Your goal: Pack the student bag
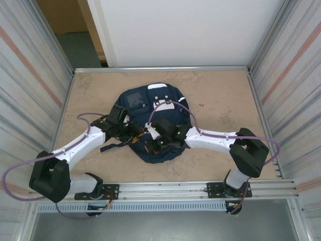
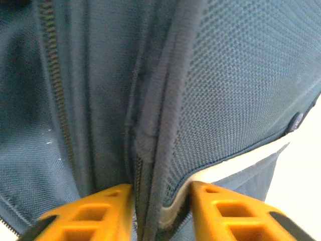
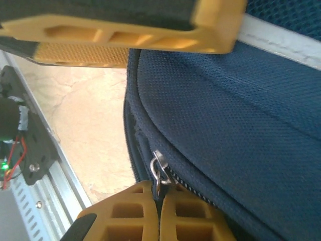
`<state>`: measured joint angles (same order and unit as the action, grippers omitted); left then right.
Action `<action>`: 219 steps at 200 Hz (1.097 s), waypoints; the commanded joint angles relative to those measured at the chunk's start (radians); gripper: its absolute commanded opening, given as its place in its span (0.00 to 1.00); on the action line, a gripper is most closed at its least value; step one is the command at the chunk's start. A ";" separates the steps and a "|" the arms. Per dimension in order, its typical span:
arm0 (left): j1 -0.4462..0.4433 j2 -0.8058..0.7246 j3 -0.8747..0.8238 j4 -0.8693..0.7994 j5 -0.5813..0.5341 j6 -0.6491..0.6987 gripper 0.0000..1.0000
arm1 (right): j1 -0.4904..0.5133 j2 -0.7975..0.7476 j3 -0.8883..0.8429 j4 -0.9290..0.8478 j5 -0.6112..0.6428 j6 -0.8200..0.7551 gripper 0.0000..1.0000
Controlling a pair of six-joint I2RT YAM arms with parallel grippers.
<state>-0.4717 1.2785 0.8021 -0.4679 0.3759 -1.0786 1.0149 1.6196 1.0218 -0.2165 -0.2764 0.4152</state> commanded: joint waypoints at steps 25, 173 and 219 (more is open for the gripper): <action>0.022 -0.022 0.096 -0.084 -0.110 0.204 0.00 | -0.026 -0.072 0.002 -0.194 0.190 -0.070 0.00; 0.334 0.276 0.423 -0.306 0.127 0.609 0.33 | -0.055 -0.153 -0.074 -0.182 0.245 -0.022 0.00; 0.335 -0.073 0.154 -0.373 0.118 0.564 0.46 | 0.049 -0.031 0.064 -0.100 0.177 -0.007 0.00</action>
<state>-0.1329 1.3701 1.0618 -0.7410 0.5030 -0.5117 1.0264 1.5467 1.0035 -0.3882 -0.0257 0.3851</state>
